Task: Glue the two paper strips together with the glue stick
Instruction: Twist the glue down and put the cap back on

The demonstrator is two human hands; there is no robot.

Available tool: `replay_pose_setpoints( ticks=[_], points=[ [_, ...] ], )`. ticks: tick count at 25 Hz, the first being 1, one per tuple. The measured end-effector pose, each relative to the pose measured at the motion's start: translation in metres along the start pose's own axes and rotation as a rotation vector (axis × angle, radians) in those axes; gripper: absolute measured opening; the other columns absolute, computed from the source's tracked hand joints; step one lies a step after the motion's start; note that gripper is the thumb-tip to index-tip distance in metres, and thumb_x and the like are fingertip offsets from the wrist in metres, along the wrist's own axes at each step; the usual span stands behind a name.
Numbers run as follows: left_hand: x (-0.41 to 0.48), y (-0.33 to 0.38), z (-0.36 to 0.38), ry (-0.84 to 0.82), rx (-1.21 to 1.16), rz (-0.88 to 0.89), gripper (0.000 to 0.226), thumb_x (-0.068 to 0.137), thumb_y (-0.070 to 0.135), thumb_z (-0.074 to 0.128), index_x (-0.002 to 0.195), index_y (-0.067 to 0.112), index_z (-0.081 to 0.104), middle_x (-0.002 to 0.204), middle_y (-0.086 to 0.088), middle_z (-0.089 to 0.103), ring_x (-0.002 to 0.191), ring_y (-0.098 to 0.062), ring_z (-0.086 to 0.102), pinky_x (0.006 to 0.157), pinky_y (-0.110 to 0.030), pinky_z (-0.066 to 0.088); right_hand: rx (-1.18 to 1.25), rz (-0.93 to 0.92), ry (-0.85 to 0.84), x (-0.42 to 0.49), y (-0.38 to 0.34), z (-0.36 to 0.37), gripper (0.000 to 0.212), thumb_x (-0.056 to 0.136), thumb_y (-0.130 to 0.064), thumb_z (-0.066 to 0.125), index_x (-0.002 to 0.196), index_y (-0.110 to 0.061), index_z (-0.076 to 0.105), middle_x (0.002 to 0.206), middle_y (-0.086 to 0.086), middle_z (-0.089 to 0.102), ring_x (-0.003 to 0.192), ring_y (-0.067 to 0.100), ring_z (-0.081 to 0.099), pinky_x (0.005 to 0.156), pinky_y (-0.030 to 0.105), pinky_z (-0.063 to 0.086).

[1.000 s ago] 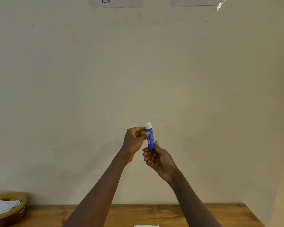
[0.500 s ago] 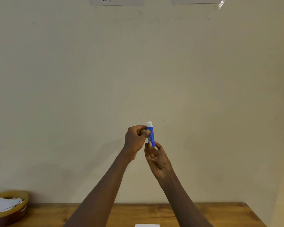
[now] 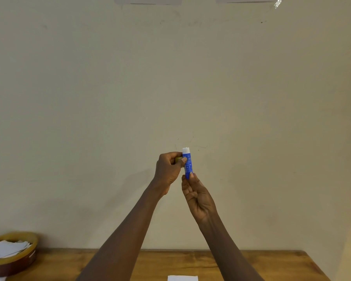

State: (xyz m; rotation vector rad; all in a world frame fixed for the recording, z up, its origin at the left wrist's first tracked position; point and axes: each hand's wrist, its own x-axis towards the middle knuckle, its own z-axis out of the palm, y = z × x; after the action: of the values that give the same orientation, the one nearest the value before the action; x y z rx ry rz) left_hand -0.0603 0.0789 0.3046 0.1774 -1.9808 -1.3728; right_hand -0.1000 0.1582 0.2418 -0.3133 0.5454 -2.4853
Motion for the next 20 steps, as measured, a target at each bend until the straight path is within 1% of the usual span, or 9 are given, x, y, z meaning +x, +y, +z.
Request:
replay_pose_setpoints(
  ticks=[2,3,6,8,10,14,16,18,20],
  points=[
    [-0.0005,-0.0013,-0.0006,0.005,-0.011,-0.009,0.027,0.085,0.006,0.053,0.110,-0.004,0.057,0.110,-0.024,0.064,0.096,-0.035,0.060,0.094,-0.043,0.048,-0.007,0.005,0.008,0.0011,-0.0008,0.0008,0.012,0.086,-0.008,0.051,0.095,-0.003,0.057,0.087,0.014,0.063,0.072,0.018,0.066,0.061,0.024,0.057],
    [-0.0005,-0.0016,-0.0009,0.006,-0.017,-0.015,0.027,0.085,0.006,0.054,0.109,-0.004,0.058,0.110,-0.024,0.064,0.093,-0.032,0.060,0.093,-0.043,0.048,-0.028,0.039,0.012,0.0008,-0.0022,0.0014,0.019,0.087,-0.017,0.052,0.097,-0.002,0.057,0.084,0.014,0.064,0.068,0.017,0.067,0.060,0.024,0.058],
    [-0.0019,-0.0014,0.0000,-0.004,-0.007,-0.019,0.028,0.085,0.007,0.054,0.110,-0.005,0.057,0.111,-0.023,0.064,0.092,-0.028,0.059,0.093,-0.041,0.047,-0.120,0.170,0.024,-0.0003,-0.0056,0.0014,0.044,0.087,-0.040,0.046,0.085,0.000,0.062,0.061,0.009,0.069,0.048,0.010,0.064,0.047,0.017,0.055],
    [-0.0026,-0.0011,0.0009,-0.003,-0.013,-0.018,0.028,0.085,0.007,0.054,0.110,-0.005,0.057,0.111,-0.023,0.064,0.097,-0.034,0.060,0.094,-0.042,0.047,-0.086,0.178,0.025,0.0005,-0.0038,0.0013,0.037,0.088,-0.035,0.046,0.085,-0.001,0.059,0.052,0.006,0.066,0.040,0.007,0.058,0.041,0.014,0.051],
    [-0.0024,-0.0016,0.0012,-0.002,-0.025,-0.020,0.027,0.085,0.006,0.054,0.109,-0.005,0.058,0.110,-0.024,0.064,0.101,-0.037,0.060,0.095,-0.044,0.048,0.007,0.125,0.019,0.0007,-0.0006,0.0011,0.028,0.088,-0.027,0.048,0.091,-0.001,0.057,0.052,0.006,0.066,0.041,0.007,0.060,0.043,0.013,0.052],
    [-0.0018,-0.0005,0.0013,0.002,-0.004,-0.020,0.027,0.084,0.006,0.055,0.109,-0.004,0.058,0.110,-0.024,0.064,0.101,-0.037,0.060,0.095,-0.045,0.048,-0.027,-0.022,0.010,0.0023,0.0028,0.0000,0.008,0.085,-0.002,0.050,0.088,-0.004,0.058,0.079,0.010,0.064,0.060,0.011,0.067,0.055,0.018,0.057],
    [-0.0022,-0.0005,0.0025,0.001,0.022,-0.014,0.028,0.084,0.006,0.055,0.110,-0.005,0.057,0.113,-0.023,0.063,0.102,-0.037,0.059,0.095,-0.045,0.048,-0.101,-0.068,0.025,0.0044,0.0036,0.0010,0.017,0.084,0.008,0.047,0.083,-0.007,0.055,0.084,0.010,0.059,0.067,0.015,0.062,0.057,0.018,0.056],
    [-0.0019,-0.0008,0.0016,0.007,0.020,-0.018,0.029,0.084,0.006,0.055,0.111,-0.005,0.057,0.114,-0.023,0.062,0.103,-0.037,0.059,0.095,-0.044,0.048,-0.134,-0.067,0.026,0.0052,0.0027,0.0017,0.015,0.083,0.007,0.049,0.084,-0.007,0.055,0.084,0.010,0.058,0.071,0.015,0.058,0.058,0.019,0.055],
    [-0.0017,-0.0014,0.0003,0.005,0.023,-0.017,0.030,0.084,0.007,0.055,0.111,-0.005,0.056,0.115,-0.023,0.062,0.104,-0.037,0.059,0.095,-0.044,0.048,-0.143,-0.011,-0.002,0.0019,-0.0009,0.0020,0.008,0.081,-0.006,0.057,0.089,-0.006,0.057,0.081,0.011,0.063,0.070,0.016,0.062,0.059,0.021,0.056]
  ],
)
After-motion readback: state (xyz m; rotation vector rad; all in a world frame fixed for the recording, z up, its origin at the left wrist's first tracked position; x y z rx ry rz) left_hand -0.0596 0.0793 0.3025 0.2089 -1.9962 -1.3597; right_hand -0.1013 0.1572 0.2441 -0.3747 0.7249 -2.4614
